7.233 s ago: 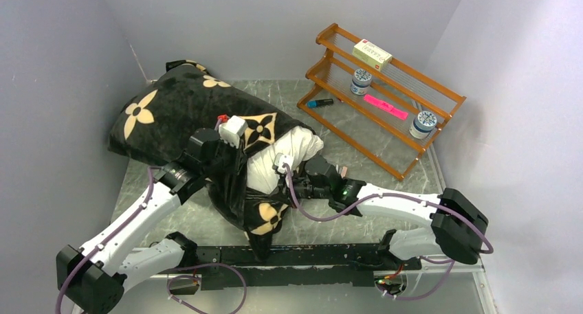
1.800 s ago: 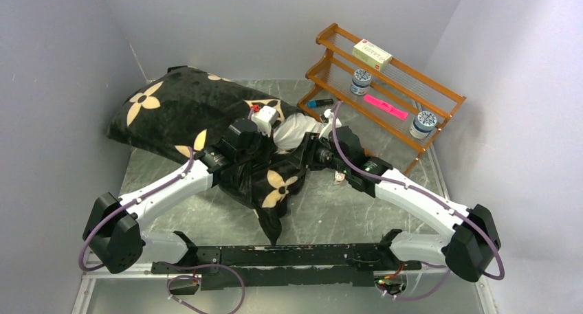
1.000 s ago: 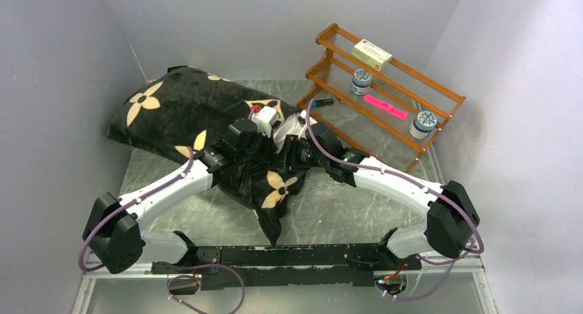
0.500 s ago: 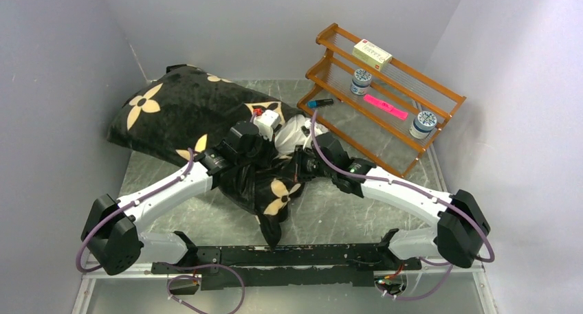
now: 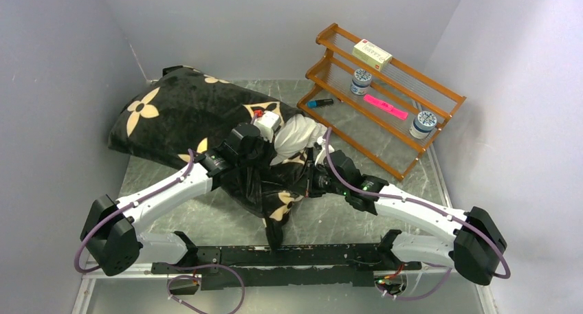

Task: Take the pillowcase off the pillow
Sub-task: Remove the pillow from the pillowcase.

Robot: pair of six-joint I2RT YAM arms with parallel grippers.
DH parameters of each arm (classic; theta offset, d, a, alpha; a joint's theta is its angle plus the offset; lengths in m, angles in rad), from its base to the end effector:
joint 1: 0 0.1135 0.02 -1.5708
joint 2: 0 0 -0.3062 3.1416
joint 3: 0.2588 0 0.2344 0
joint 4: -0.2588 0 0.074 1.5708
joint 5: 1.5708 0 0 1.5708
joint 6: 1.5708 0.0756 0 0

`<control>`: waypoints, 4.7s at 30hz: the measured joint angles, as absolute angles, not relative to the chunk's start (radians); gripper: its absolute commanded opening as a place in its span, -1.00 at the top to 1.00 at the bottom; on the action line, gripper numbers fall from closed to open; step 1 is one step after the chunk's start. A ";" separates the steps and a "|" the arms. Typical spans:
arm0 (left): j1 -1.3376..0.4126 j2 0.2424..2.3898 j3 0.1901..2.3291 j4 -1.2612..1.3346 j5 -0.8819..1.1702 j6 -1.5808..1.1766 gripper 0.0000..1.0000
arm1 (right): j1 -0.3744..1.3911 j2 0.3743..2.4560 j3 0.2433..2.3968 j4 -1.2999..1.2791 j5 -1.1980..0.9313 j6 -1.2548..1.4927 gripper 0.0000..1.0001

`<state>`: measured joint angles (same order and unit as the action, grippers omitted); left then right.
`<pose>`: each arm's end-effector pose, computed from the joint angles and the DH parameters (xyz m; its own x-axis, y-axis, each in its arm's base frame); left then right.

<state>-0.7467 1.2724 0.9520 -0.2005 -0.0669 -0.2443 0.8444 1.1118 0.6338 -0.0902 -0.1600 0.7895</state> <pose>0.2189 -0.1957 0.3174 -0.5080 0.1413 -0.8497 0.5280 0.8305 -0.1775 0.1493 0.1862 0.2571 -0.8390 0.1110 -0.5327 -0.3288 0.6767 0.6588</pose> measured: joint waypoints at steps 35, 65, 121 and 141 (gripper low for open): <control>-0.729 1.271 0.952 -0.168 -0.049 -0.196 0.90 | 0.812 1.377 0.970 -0.186 0.078 0.878 -0.55; -0.742 1.257 0.952 -0.251 -0.057 -0.202 0.90 | 0.950 1.248 0.776 -0.114 -0.051 0.683 1.00; -0.603 1.692 1.684 -0.767 0.084 -0.392 0.90 | 1.168 0.992 0.433 0.334 0.357 0.249 1.00; -0.540 1.561 1.508 -0.604 0.182 -0.453 0.90 | 1.204 1.069 0.385 0.469 0.353 0.194 0.93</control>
